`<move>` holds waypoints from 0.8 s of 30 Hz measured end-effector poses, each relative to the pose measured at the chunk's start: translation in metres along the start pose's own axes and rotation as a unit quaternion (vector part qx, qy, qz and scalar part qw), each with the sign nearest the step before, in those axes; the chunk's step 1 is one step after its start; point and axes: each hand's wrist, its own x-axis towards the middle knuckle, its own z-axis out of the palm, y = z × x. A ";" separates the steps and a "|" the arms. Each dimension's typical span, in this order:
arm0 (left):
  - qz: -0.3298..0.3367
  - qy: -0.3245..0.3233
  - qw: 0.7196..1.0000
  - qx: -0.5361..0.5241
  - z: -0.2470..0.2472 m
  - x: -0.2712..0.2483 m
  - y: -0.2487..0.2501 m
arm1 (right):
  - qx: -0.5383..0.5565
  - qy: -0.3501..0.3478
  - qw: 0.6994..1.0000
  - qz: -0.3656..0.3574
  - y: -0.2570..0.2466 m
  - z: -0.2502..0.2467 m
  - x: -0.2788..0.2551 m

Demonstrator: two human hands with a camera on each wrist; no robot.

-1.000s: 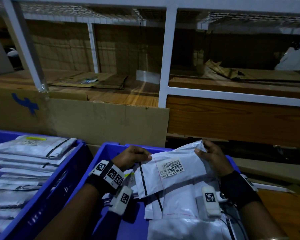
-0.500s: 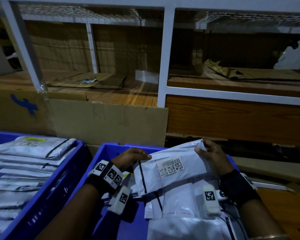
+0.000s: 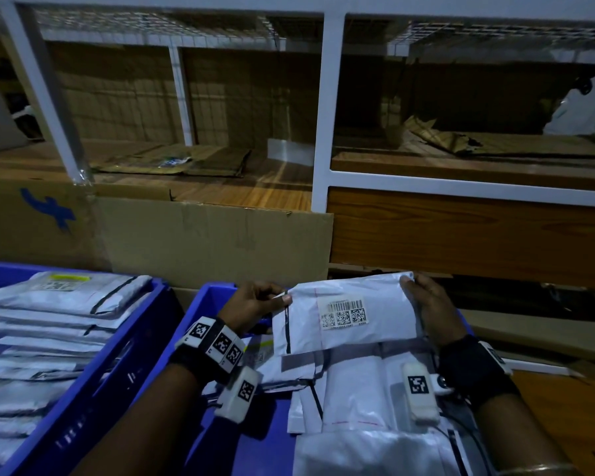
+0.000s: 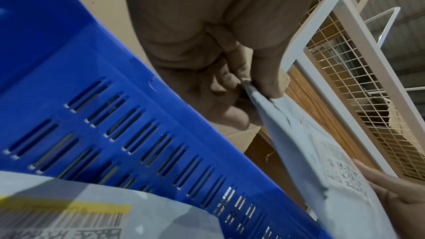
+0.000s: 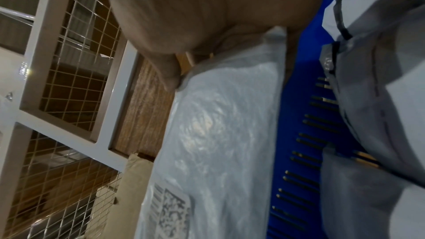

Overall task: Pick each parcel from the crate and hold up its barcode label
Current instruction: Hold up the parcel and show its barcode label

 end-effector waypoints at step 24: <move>-0.110 -0.051 0.993 0.003 -0.003 -0.002 0.002 | -0.015 0.150 0.986 -0.066 -0.013 -0.001 -0.004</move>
